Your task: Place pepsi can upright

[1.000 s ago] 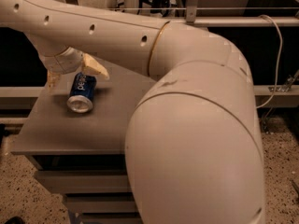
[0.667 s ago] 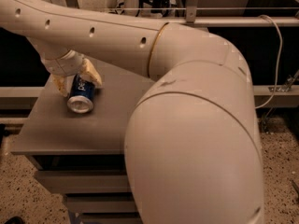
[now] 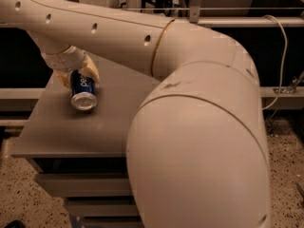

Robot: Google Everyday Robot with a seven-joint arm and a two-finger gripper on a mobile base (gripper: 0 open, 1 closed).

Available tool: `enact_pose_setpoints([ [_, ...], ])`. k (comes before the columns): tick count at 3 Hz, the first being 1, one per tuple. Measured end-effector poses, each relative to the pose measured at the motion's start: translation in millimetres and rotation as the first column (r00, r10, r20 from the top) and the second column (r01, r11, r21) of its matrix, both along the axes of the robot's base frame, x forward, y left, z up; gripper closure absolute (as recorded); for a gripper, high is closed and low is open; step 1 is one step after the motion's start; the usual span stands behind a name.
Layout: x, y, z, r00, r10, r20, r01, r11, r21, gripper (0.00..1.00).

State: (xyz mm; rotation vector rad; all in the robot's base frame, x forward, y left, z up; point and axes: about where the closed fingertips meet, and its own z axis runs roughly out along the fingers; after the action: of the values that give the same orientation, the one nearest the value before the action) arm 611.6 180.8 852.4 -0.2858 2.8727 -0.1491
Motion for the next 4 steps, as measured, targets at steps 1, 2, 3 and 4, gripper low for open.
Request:
enact_pose_setpoints([
  [1, 8.5, 1.3, 35.5, 0.9806, 0.157, 0.117, -0.169, 0.981, 0.095, 1.00],
  [2, 13.4, 6.0, 58.2, 0.9208, 0.310, 0.237, -0.353, 0.920, 0.171, 1.00],
  [3, 15.1, 4.9, 74.6, 0.8388, 0.410, 0.358, -0.506, 0.831, 0.234, 1.00],
  [4, 6.1, -0.1, 96.3, 0.7171, 0.458, 0.526, -0.655, 0.700, 0.284, 1.00],
])
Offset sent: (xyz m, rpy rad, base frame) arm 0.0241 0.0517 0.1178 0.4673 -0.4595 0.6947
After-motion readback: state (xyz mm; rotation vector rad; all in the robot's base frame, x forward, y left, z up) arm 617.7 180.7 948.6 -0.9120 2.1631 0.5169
